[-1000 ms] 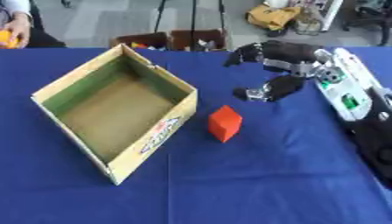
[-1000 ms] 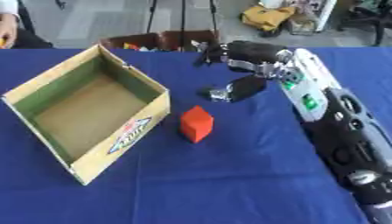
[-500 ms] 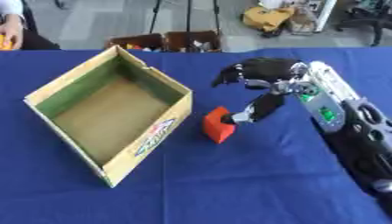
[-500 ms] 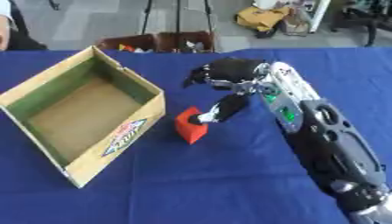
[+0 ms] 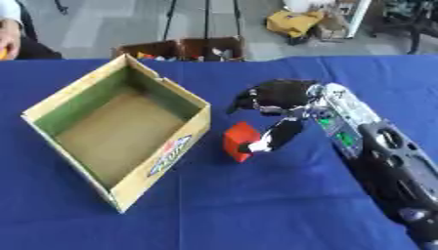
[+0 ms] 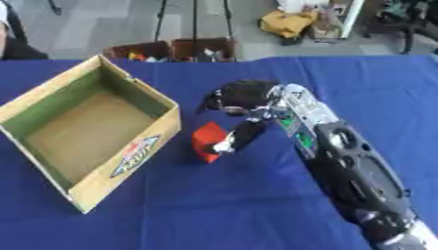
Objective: Pick up objects on the table and place them in the box.
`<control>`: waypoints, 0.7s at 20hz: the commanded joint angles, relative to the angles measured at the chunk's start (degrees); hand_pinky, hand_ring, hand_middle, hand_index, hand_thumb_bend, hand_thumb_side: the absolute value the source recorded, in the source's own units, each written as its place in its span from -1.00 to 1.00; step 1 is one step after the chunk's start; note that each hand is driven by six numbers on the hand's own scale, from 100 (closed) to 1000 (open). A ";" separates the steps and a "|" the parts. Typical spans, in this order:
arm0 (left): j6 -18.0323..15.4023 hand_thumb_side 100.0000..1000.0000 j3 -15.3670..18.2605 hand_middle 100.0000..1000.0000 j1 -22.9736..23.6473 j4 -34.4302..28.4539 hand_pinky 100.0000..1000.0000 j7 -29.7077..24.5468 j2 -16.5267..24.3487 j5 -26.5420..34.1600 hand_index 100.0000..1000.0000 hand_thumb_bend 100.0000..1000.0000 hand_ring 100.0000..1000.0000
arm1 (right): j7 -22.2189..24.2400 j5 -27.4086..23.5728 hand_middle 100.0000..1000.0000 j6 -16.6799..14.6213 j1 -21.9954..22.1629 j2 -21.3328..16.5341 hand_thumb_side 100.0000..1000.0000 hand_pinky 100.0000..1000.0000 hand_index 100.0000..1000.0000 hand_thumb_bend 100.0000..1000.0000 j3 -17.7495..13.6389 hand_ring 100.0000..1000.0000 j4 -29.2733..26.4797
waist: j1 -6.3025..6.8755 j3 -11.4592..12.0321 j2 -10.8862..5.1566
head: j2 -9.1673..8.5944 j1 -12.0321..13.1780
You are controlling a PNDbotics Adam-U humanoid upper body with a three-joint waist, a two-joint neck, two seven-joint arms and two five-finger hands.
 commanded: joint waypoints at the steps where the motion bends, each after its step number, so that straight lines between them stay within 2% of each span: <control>1: 0.12 0.75 0.32 0.65 -0.44 -1.06 -0.10 0.03 1.31 -0.06 0.78 -1.00 0.41 | 0.07 2.48 0.52 -0.97 -0.49 -0.03 0.72 0.35 0.93 -0.38 -0.20 0.41 0.90 | -0.50 0.22 -2.08 | -0.69 -0.37; 3: 0.11 0.75 0.34 0.65 -0.44 -1.06 -0.10 0.01 1.27 -0.10 0.77 -1.00 0.41 | -0.59 4.08 0.51 -0.92 -0.27 0.41 0.74 0.34 0.92 -0.41 -0.12 0.40 1.80 | -0.55 0.28 -2.00 | -0.56 -0.45; 4: 0.14 0.75 0.34 0.66 -0.45 -1.06 -0.10 -0.01 1.24 -0.12 0.77 -1.00 0.41 | -0.95 4.77 0.51 -0.94 -0.19 0.61 0.68 0.33 0.92 -0.39 -0.10 0.39 2.20 | -0.57 0.29 -1.95 | -0.53 -0.45; 5: 0.18 0.75 0.33 0.66 -0.49 -1.06 -0.10 -0.04 1.22 -0.15 0.77 -1.00 0.41 | -1.34 5.43 0.50 -0.94 -0.13 0.80 0.75 0.32 0.92 -0.45 -0.10 0.38 2.58 | -0.59 0.28 -1.91 | -0.53 -0.49; 9: 0.23 0.75 0.30 0.65 -0.56 -1.06 -0.10 -0.10 1.12 -0.21 0.77 -1.00 0.41 | -2.55 7.07 0.46 -0.93 0.24 1.40 0.72 0.25 0.89 -0.47 -0.23 0.32 4.12 | -0.56 0.39 -1.78 | -0.59 -0.75; 14: 0.16 0.75 0.34 0.65 -0.46 -1.06 -0.10 -0.09 1.03 -0.33 0.77 -1.00 0.42 | -4.39 4.27 0.43 -0.51 1.60 0.40 0.68 0.05 0.84 -0.56 -0.29 0.15 2.63 | -0.53 0.35 -1.69 | -0.47 -0.73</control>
